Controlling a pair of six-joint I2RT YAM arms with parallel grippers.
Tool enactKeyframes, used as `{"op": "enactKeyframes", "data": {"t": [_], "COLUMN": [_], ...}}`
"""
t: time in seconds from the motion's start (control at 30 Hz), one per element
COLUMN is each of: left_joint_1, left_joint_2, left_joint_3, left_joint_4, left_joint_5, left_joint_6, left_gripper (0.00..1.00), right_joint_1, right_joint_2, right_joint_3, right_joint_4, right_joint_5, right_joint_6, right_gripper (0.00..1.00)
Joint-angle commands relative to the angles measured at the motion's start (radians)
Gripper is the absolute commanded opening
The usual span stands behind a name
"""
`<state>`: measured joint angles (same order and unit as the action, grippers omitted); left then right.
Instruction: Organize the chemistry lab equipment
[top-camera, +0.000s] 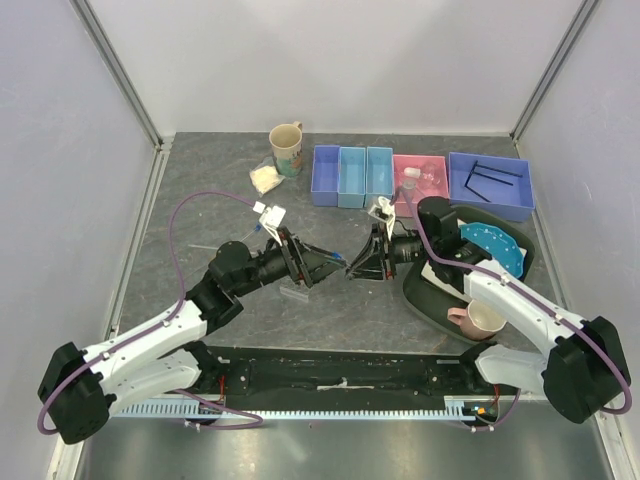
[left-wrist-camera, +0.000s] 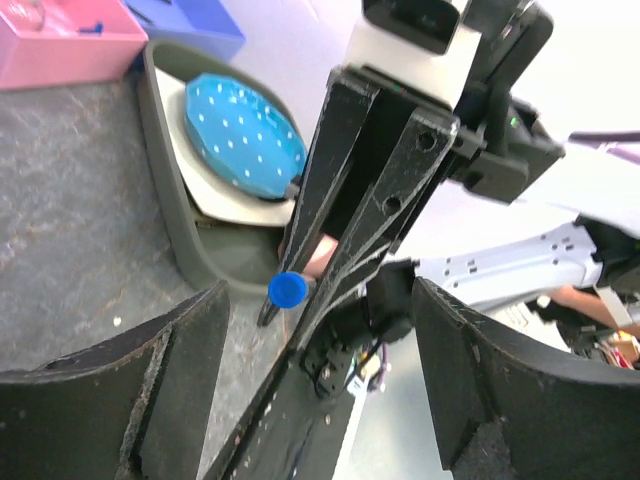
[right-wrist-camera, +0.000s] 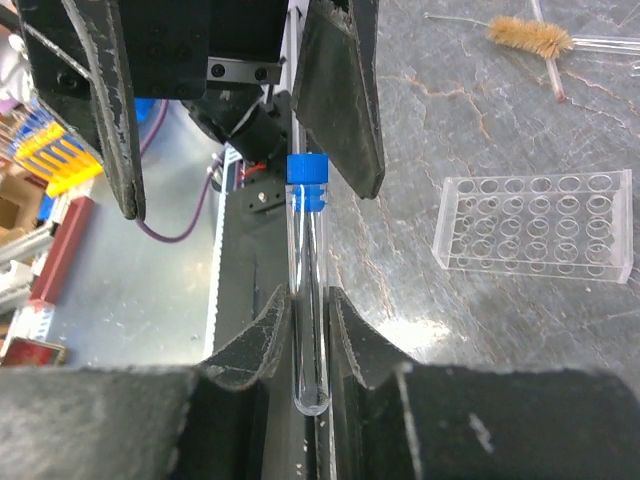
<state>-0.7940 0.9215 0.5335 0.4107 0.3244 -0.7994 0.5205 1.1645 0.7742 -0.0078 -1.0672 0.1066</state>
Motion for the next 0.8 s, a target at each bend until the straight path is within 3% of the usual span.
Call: {"op": "enactKeyframes", "data": {"t": [0.0,0.1,0.23,0.5,0.6,0.63,0.7,0.73,0.77], "left_joint_1": [-0.004,-0.005,-0.007,-0.007,-0.007,-0.007,-0.007,-0.007,-0.005], "left_joint_2": [0.016,0.04,0.074,0.102,0.1,0.097,0.073,0.057,0.016], "left_joint_3": [0.002,-0.016,-0.007,0.031,0.036,0.037,0.036,0.034,0.031], "left_joint_4": [0.151,0.2,0.203,0.143,0.12,0.109,0.074,0.03,-0.004], "left_joint_5": [-0.123,-0.145,-0.145,-0.114,-0.085,-0.081,-0.088,-0.1,-0.116], "left_joint_6": [-0.055,-0.089,-0.112,-0.109,-0.101,-0.093,-0.08,-0.054,-0.038], "left_gripper": [0.79,0.73,0.6,0.4,0.24,0.13,0.02,0.02,0.02], "right_joint_1": [-0.004,-0.004,-0.002,-0.004,-0.004,-0.008,-0.014,-0.02,-0.027], "right_joint_2": [0.008,0.007,0.012,0.018,0.02,0.021,0.021,0.02,0.017], "right_joint_3": [-0.027,-0.036,-0.041,-0.053,-0.053,-0.052,-0.041,-0.035,-0.017], "right_joint_4": [0.253,0.259,0.272,0.278,0.247,0.236,0.185,0.154,0.119], "right_joint_5": [-0.028,-0.02,-0.019,-0.007,0.006,0.01,0.023,0.029,0.039], "right_joint_6": [0.228,0.234,0.242,0.228,0.196,0.185,0.148,0.084,0.046], "right_gripper": [0.1,0.1,0.1,0.11,0.11,0.12,0.2,0.26,0.42]}}
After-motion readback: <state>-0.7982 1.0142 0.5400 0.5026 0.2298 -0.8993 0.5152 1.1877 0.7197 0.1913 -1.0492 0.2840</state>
